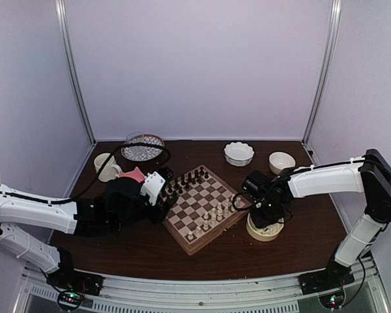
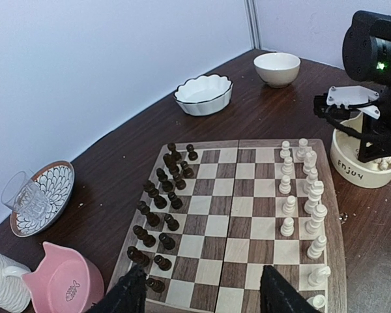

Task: Set up the chess pieces on the board
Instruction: Pick up the pawn from the storage box, then place the pawn on the chessboard.

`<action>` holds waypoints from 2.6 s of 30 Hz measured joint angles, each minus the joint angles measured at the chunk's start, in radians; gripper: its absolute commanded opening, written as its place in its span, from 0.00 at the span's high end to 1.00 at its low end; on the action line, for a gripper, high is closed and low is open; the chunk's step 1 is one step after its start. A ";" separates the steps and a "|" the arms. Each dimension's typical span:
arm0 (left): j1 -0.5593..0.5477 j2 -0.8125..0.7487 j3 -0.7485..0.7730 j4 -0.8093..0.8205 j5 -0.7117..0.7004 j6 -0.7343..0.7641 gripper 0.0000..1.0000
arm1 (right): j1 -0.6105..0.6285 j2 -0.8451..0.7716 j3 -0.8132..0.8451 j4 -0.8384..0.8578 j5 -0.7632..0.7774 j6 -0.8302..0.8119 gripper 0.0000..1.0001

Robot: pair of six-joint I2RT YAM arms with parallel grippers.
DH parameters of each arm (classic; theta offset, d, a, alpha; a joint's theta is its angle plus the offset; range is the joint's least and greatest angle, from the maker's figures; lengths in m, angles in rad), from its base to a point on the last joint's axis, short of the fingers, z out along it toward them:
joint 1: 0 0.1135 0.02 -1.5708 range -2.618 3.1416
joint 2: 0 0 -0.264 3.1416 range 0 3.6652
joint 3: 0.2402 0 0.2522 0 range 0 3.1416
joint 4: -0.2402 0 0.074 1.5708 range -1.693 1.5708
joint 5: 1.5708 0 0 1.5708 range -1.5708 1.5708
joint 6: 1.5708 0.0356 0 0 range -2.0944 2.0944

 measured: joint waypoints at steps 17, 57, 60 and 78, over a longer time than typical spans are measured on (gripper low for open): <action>0.000 0.000 0.000 0.001 0.000 0.000 0.40 | 0.000 -0.261 -0.005 0.005 0.045 -0.103 0.95; 0.237 -0.131 -0.125 0.028 0.186 -0.393 0.40 | 0.218 0.212 0.219 0.827 -0.326 -0.263 0.95; 0.237 -0.126 -0.130 0.028 0.135 -0.415 0.40 | 0.232 0.248 0.239 0.823 -0.318 -0.279 0.95; 0.237 -0.050 -0.130 0.027 0.067 -0.448 0.40 | 0.249 0.390 0.423 0.632 -0.223 -0.366 0.92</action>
